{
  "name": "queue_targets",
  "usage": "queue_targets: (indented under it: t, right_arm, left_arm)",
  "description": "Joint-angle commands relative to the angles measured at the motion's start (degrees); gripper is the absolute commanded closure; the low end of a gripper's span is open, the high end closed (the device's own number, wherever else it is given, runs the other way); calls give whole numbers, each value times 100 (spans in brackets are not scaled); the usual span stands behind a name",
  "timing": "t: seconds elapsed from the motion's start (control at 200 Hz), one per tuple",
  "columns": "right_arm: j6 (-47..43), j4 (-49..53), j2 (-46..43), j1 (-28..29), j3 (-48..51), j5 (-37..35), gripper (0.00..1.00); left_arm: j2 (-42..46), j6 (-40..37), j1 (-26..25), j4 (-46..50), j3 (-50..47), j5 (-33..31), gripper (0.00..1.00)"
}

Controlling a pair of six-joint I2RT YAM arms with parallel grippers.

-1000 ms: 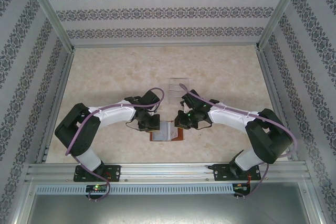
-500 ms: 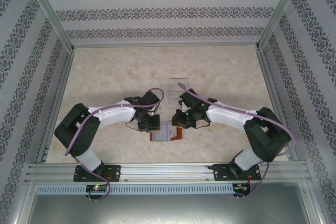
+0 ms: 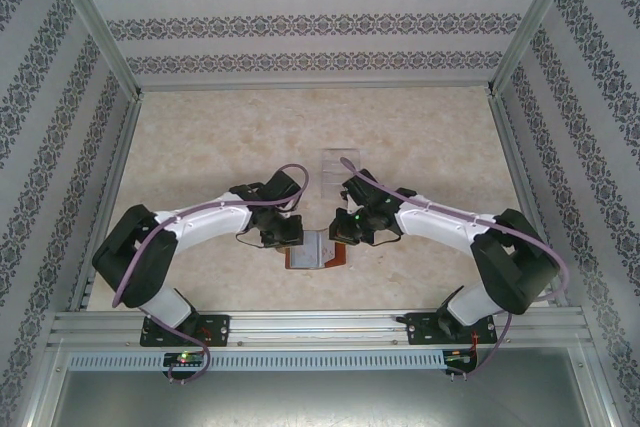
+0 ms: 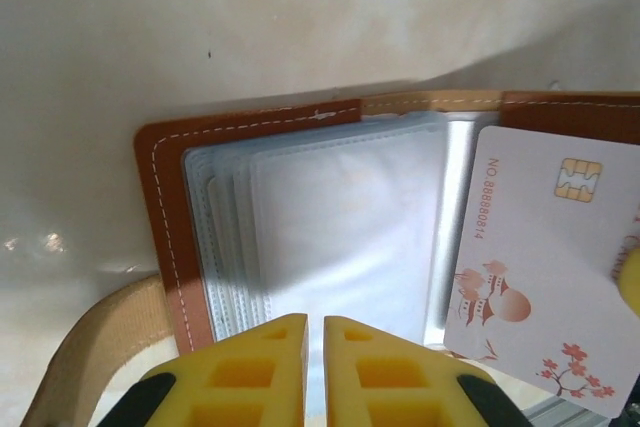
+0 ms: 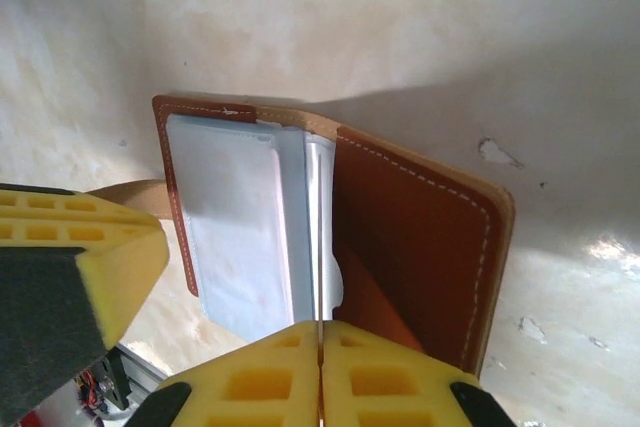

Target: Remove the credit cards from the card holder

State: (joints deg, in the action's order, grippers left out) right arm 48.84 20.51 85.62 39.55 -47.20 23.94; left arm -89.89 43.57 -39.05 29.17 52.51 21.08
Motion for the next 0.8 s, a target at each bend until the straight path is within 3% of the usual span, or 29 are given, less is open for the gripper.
queue_targets:
  t: [0.0, 0.14, 0.31, 0.375, 0.794]
  right_arm:
    - [-273, 345, -279, -69, -66, -186, 93]
    - [-997, 808, -436, -200, -347, -243, 93]
    - [-2646, 1295, -556, -301, -814, -466, 96]
    - [-3426, 1501, -504, -381, -1037, -559, 100]
    - [-8975, 2963, 352, -620, -2731, -1097, 100]
  left_arm:
    - [294, 10, -46, 260, 177, -256, 87]
    - [568, 2, 27, 274, 152, -410, 86]
    - [880, 3, 253, 168, -68, -501, 85]
    - [959, -4, 360, 110, -179, -464, 84]
    - [1477, -9, 748, -133, -735, -339, 82]
